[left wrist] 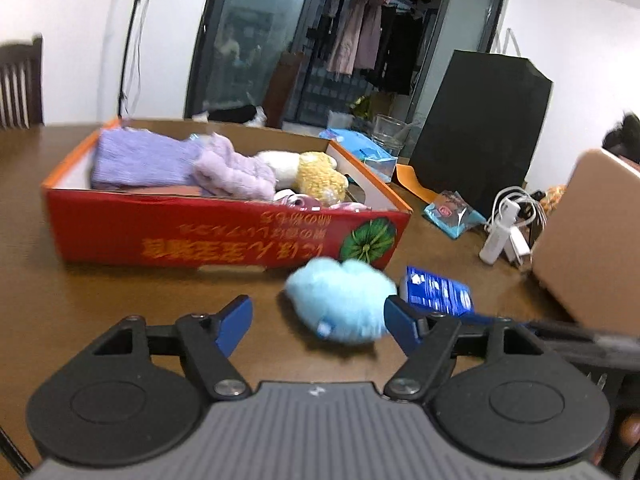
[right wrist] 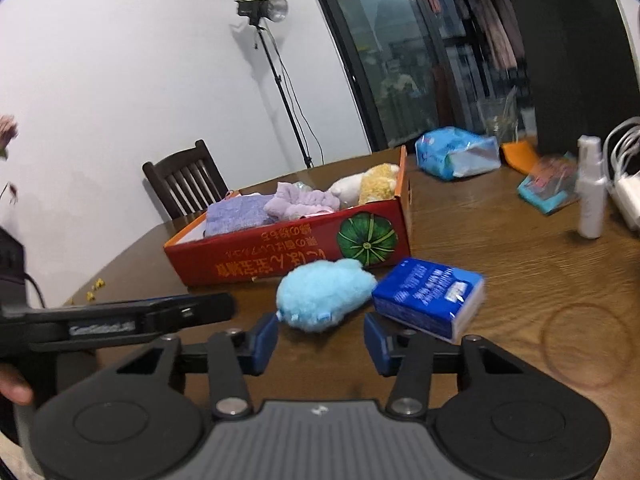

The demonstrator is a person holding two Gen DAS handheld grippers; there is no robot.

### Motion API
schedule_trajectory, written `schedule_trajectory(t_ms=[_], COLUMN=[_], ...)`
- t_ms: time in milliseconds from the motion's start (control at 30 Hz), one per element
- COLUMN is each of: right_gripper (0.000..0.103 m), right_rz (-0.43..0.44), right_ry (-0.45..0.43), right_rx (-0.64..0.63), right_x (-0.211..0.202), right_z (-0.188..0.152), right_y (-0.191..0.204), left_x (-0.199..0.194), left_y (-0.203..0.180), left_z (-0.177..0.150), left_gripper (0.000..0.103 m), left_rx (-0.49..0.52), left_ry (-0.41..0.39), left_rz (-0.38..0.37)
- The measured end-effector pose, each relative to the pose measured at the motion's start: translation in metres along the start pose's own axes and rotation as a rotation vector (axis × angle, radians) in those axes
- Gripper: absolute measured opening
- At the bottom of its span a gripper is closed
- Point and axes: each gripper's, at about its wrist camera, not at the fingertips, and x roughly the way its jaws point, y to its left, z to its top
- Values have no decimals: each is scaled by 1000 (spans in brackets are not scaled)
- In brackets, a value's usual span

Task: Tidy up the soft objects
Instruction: 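Close both tools on the light blue plush and lift it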

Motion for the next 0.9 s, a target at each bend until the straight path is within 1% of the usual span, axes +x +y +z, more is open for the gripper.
schedule_trajectory(t_ms=[100,167,200,233,267,300,400,433,467,533,633,700,800,867,900], right_gripper=[47,47,47,47,47,47,48,48,45,42,42,42,38,33,33], right_rz=[11,12,12,15,16,19,27,32,36,55,93,125,195,259,284], right_ry=[26,44,54,63,69,74,80,86,92,104,132,147,187,207,208], right_rx=[47,85,95,101,105,109,102,100,97,80,44,14,-19,-54,-68], right_x=[27,43,50,56,61,65,70,70,69,62,46,30,9,-7,-14], right_z=[9,13,14,14,15,15,14,14,13,11,1,-10,-26,-38,-42], right_y=[-7,-12,-14,-14,-14,-15,-14,-13,-12,-6,9,23,42,57,63], left_x=[29,44,50,56,61,64,63,59,55,38,4,-22,-59,-82,-92], left_y=[9,15,17,20,23,25,30,31,30,27,27,27,25,23,24], left_z=[14,20,22,23,22,21,17,16,15,8,-13,-29,-52,-65,-69], left_gripper=[74,69,66,57,45,40,38,35,34,34,34,30,26,25,25], left_rx=[-49,-75,-86,-97,-105,-111,-133,-138,-140,-121,-136,-142,-161,-157,-156], left_ry=[33,55,65,77,95,112,114,118,121,123,127,123,124,104,90], left_rz=[-43,-58,-66,-77,-92,-106,-120,-123,-120,-104,-94,-97,-87,-72,-72])
